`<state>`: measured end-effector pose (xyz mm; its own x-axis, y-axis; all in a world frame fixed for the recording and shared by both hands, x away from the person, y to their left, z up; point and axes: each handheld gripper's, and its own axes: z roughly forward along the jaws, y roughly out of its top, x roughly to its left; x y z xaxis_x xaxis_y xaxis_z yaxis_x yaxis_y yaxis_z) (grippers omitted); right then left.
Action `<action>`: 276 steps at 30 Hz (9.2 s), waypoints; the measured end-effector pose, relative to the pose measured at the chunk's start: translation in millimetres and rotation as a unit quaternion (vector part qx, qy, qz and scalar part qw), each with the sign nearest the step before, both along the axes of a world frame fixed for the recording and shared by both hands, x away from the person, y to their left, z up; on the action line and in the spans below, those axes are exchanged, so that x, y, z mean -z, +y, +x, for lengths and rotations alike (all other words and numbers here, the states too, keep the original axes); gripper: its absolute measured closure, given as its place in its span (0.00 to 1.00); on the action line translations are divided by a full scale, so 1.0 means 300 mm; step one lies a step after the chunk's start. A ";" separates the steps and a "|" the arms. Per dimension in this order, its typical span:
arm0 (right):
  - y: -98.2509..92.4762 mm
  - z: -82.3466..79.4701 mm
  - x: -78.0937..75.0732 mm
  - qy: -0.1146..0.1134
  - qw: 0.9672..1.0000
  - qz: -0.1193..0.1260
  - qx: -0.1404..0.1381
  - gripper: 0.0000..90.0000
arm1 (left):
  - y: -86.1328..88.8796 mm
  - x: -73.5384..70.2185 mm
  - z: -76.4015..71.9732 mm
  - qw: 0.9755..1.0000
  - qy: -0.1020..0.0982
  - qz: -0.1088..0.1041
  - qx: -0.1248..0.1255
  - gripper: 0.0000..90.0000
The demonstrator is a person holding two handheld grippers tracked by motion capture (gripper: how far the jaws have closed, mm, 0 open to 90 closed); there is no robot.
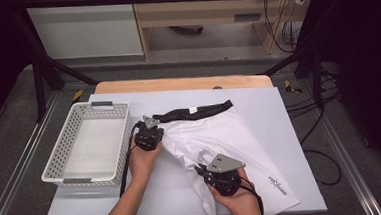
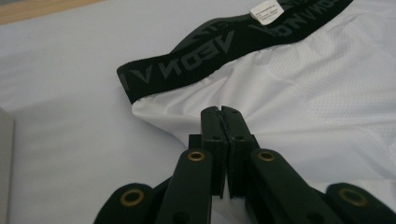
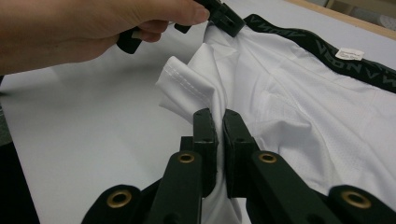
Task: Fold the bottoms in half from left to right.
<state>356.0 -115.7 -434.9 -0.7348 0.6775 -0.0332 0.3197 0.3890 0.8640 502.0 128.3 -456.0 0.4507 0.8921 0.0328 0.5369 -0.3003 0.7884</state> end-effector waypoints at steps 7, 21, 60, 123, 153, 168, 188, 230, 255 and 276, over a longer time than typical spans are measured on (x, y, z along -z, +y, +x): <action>0.014 0.005 -0.063 -0.012 1.000 0.010 0.005 0.96 | 0.018 -0.067 0.018 1.000 -0.007 -0.012 -0.004 0.99; 0.057 0.036 -0.189 -0.030 0.999 0.042 0.015 0.96 | 0.025 -0.244 0.093 0.999 -0.029 -0.016 0.000 0.99; 0.084 0.045 -0.286 -0.023 0.997 0.076 0.011 0.96 | 0.041 -0.360 0.141 0.998 -0.042 -0.034 0.014 0.99; -0.170 0.038 -0.141 0.015 0.995 0.078 0.066 0.96 | -0.190 -0.302 0.145 0.996 -0.054 -0.052 0.054 0.99; -0.286 0.110 0.044 0.079 0.985 0.071 0.136 0.95 | -0.265 -0.272 0.130 0.992 -0.088 -0.060 0.061 0.66; -0.294 0.105 0.066 0.086 0.984 0.062 0.144 0.95 | -0.072 -0.155 -0.101 0.992 -0.081 -0.075 0.058 0.54; -0.324 0.086 0.084 0.090 0.982 0.056 0.154 0.93 | 0.021 -0.033 -0.282 0.992 -0.055 -0.085 0.075 0.42; -0.375 0.013 0.063 0.075 0.978 0.050 0.186 0.55 | -0.051 0.057 -0.331 0.995 -0.006 -0.019 0.101 0.32; -0.257 0.124 0.089 0.072 0.981 -0.032 0.175 0.95 | -0.048 0.076 -0.308 0.995 0.027 -0.007 0.100 0.45; -0.434 0.025 0.070 0.089 0.967 0.042 0.236 0.73 | -0.075 0.067 -0.287 0.992 0.004 -0.005 0.125 0.96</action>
